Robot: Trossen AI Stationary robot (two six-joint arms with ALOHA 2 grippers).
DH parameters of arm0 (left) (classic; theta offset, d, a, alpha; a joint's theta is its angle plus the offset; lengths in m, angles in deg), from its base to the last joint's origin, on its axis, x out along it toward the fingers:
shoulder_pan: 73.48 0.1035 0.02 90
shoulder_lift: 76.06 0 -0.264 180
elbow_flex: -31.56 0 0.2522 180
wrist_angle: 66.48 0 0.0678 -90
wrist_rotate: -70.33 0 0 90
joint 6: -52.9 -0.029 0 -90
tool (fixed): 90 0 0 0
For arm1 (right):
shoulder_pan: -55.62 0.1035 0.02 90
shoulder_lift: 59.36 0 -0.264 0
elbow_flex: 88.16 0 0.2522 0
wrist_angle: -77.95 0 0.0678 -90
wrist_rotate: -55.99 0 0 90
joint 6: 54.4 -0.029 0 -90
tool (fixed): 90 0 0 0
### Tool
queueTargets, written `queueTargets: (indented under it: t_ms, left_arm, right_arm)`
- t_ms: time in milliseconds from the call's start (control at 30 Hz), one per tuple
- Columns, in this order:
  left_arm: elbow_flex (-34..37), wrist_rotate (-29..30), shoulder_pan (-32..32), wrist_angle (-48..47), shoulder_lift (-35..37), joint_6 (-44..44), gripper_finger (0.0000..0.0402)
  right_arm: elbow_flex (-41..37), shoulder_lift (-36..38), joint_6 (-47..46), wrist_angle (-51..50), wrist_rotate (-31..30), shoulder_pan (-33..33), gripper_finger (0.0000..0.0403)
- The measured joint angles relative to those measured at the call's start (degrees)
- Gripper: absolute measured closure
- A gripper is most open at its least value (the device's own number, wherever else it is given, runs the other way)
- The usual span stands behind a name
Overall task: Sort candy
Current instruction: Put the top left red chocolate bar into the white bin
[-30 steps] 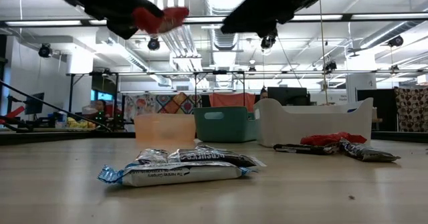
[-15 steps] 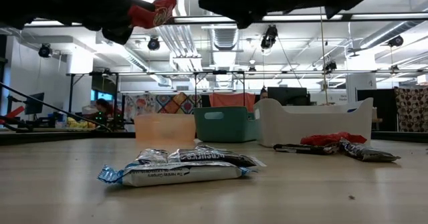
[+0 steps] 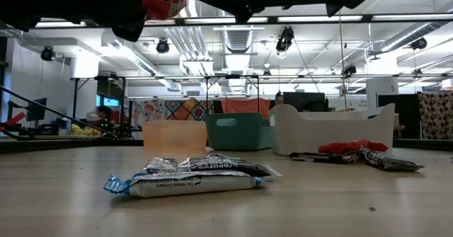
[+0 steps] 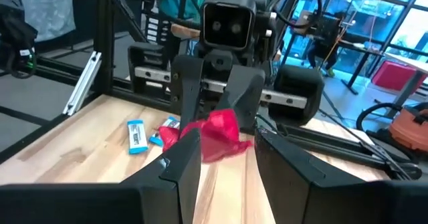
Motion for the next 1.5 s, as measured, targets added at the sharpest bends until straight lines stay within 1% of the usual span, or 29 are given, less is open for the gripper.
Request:
queueTargets:
  t_ms: [133,233,433,633,800,900,1000,1200,1267,1400,1500]
  left_arm:
    - [0.00,0.02,0.00,0.13,-0.80,0.09,0.0356]
    - [-0.49,0.22,0.01,2.24,-1.80,-0.41,0.0356]
    - [-3.75,0.33,0.80,2.20,-4.70,-3.32,0.0356]
    - [-5.81,0.31,1.03,2.15,-7.32,-4.67,0.0356]
    - [-6.62,0.46,1.07,2.03,-7.89,-4.61,0.0356]
    - [-6.64,0.57,1.10,1.93,-7.76,-4.61,0.0356]
    - [-6.62,1.67,1.18,1.95,-7.73,-4.57,0.0356]
    - [-7.04,2.05,1.22,1.54,-7.95,-4.98,0.0356]
    - [-7.07,2.12,1.25,1.49,-7.95,-5.02,0.0356]
    - [-7.07,2.99,1.29,1.42,-7.95,-3.23,0.0355]
    - [-6.71,3.89,1.44,1.80,-7.90,-1.74,0.0341]
  right_arm:
    - [0.54,-0.01,-0.06,0.11,-0.01,0.00,0.0268]
    - [0.82,0.01,-0.54,-0.11,0.03,0.00,0.0268]
    - [0.91,-0.14,-0.93,0.44,0.25,0.00,0.0268]
    - [1.01,-0.16,-1.39,0.08,4.03,-0.07,0.0268]
    - [1.03,-0.16,-1.46,-0.85,4.51,-0.07,0.0272]
    - [1.03,-0.16,-0.88,-1.37,4.54,-0.04,0.0286]
    - [1.03,-0.16,-0.72,-1.69,4.49,-0.08,0.0309]
    - [1.03,-0.16,-0.69,-2.50,4.62,-0.20,0.0381]
    - [1.03,-0.14,-0.67,-2.81,4.64,-0.24,0.0390]
    - [1.03,-0.08,0.22,-3.01,4.39,-0.25,0.0394]
    - [1.01,0.38,0.79,-4.01,4.33,-0.54,0.0394]
